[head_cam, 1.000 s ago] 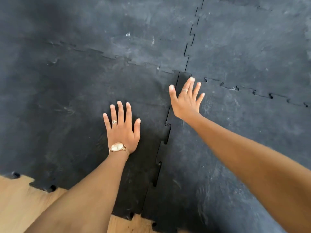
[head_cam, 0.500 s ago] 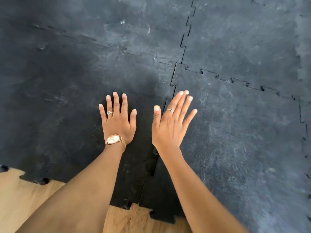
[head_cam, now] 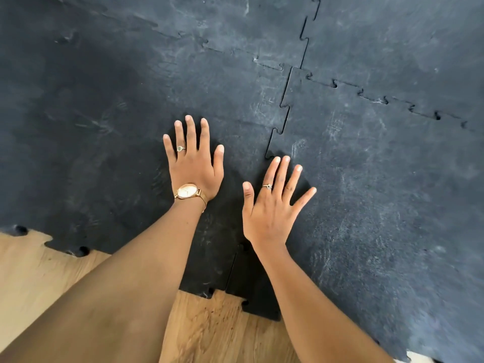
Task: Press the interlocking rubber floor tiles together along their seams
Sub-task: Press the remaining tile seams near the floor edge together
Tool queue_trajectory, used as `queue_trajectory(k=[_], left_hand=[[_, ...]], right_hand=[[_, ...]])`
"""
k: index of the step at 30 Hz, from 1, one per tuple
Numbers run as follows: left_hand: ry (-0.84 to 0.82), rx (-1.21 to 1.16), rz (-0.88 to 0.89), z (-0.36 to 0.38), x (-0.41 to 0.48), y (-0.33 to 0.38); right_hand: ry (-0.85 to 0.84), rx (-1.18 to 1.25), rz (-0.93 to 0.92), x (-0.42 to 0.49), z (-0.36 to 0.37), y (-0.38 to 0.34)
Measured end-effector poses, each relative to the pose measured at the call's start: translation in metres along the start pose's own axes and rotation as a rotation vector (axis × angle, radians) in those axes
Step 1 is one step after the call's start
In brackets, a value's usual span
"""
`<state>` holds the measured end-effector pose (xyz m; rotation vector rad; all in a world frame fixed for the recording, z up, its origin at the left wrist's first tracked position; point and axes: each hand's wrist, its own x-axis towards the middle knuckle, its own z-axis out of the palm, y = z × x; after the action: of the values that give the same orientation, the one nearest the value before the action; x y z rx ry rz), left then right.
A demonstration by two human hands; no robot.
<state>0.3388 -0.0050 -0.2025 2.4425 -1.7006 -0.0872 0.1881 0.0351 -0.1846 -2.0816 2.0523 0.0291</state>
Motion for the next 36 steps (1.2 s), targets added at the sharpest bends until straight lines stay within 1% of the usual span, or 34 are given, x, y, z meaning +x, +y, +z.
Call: queue_trajectory(k=[2, 4, 5, 7, 9, 11, 13, 15, 17, 19, 22, 26, 30, 32, 34, 36], left_hand=[[-0.021, -0.017, -0.011, -0.005, 0.000, 0.001], [-0.030, -0.024, -0.002, -0.008, -0.001, 0.003], [-0.028, -0.022, 0.000, -0.007, -0.001, 0.002], [-0.021, -0.011, -0.002, -0.003, -0.001, -0.001], [-0.011, 0.009, 0.003, 0.000, -0.001, -0.001], [-0.020, 0.016, 0.002, -0.003, -0.001, 0.002], [-0.051, 0.003, -0.003, -0.010, -0.001, 0.004], [-0.051, 0.014, -0.007, -0.013, -0.002, 0.004], [-0.041, 0.027, -0.004, -0.007, -0.002, 0.001], [-0.026, 0.040, 0.002, -0.002, -0.002, 0.000], [-0.048, 0.019, -0.003, -0.008, -0.002, 0.003], [-0.052, 0.024, -0.013, -0.008, -0.002, 0.002], [-0.049, 0.032, -0.001, -0.007, -0.002, 0.003], [-0.055, 0.029, -0.009, -0.008, -0.002, 0.003], [-0.062, 0.030, -0.008, -0.009, -0.002, 0.004], [-0.072, 0.034, -0.012, -0.010, -0.002, 0.003]], right_hand=[[-0.026, 0.006, -0.003, 0.003, -0.004, -0.001], [-0.001, 0.077, -0.035, 0.000, -0.008, 0.000], [0.022, 0.107, -0.083, -0.006, -0.009, 0.000], [0.053, 0.075, -0.253, -0.035, 0.002, 0.005], [-0.013, -0.002, -0.349, -0.054, 0.012, 0.012], [-0.085, -0.045, -0.339, -0.053, 0.010, 0.012], [-0.123, -0.043, -0.303, -0.052, -0.002, 0.008], [-0.120, -0.005, -0.214, -0.062, -0.003, 0.004], [-0.081, 0.035, -0.154, -0.080, 0.009, 0.005], [-0.086, 0.016, -0.158, -0.089, 0.018, 0.007], [-0.122, -0.003, -0.154, -0.090, 0.006, 0.003], [-0.063, 0.001, -0.177, -0.084, 0.002, 0.009], [0.024, 0.045, -0.158, -0.075, -0.006, 0.010], [0.046, 0.015, -0.208, -0.069, -0.009, 0.015], [0.033, -0.021, -0.248, -0.067, -0.012, 0.023], [-0.015, -0.038, -0.228, -0.070, -0.015, 0.019]])
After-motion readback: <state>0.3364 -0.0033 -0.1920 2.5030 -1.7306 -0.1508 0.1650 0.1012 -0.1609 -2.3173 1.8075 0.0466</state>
